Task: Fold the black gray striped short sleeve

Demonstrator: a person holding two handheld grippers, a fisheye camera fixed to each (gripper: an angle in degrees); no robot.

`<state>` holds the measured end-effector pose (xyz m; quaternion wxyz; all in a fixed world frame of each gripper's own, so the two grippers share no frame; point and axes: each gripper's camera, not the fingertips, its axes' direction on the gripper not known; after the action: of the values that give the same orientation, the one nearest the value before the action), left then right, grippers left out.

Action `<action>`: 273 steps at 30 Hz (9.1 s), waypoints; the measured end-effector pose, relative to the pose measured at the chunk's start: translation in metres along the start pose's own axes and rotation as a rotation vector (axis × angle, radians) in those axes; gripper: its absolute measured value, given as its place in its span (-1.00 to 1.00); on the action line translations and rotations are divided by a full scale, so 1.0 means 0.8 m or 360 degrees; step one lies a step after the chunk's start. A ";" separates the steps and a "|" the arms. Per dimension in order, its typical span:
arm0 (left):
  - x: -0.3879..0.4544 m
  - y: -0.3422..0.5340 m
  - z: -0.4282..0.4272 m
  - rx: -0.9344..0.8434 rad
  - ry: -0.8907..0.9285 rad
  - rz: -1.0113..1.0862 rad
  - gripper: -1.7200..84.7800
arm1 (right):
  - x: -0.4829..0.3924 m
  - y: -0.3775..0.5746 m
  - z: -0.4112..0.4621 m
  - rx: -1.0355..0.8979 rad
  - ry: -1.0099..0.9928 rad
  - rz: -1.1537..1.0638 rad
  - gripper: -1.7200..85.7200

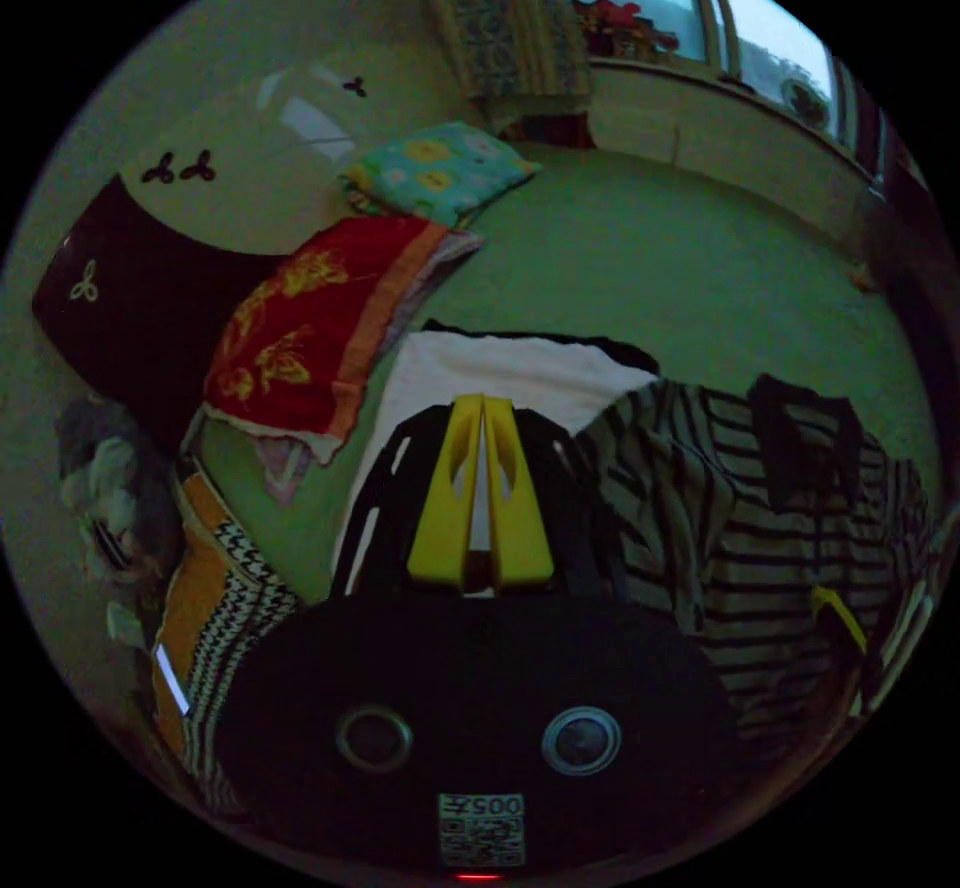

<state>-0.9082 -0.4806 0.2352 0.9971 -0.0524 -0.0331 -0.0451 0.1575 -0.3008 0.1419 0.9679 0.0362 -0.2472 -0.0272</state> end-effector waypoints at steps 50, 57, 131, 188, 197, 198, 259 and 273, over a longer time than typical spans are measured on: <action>-0.200 0.195 0.020 0.0016 0.0627 0.0056 -0.72 | -0.026 0.023 0.072 -0.0086 0.0063 -0.0216 -0.79; -0.195 0.207 0.060 -0.0052 0.0623 0.0059 -0.68 | -0.045 0.022 0.091 -0.0101 0.0114 -0.0256 -0.79; -0.236 0.312 0.203 0.0320 0.1306 0.0111 -0.81 | -0.675 -0.193 0.588 -0.0141 0.0671 -0.0923 -0.95; -0.003 0.264 0.355 -0.0156 0.1290 0.0564 -0.90 | -0.370 -0.485 0.560 -0.0179 0.0604 -0.0469 -0.99; -0.035 0.259 0.379 -0.0096 0.1282 0.0053 -0.91 | -0.344 -0.498 0.543 -0.0300 0.0348 -0.0259 -0.88; -0.033 0.260 0.381 -0.0107 0.1286 0.0052 -0.91 | -0.343 -0.494 0.534 -0.0286 0.0369 -0.0270 -0.85; 0.672 0.475 0.273 0.0173 0.1213 0.0921 -0.97 | 0.182 -0.273 -0.331 0.0162 0.0628 0.0665 -0.76; 0.766 0.489 0.308 0.0098 0.1345 0.0870 -0.97 | -0.002 -0.335 -0.283 0.0074 0.0756 -0.0387 -0.99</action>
<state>-0.2774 -0.1197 0.4831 0.8998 -0.0067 0.3870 0.2014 0.2556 -0.5545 -0.0794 0.9873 0.0932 -0.0076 -0.1283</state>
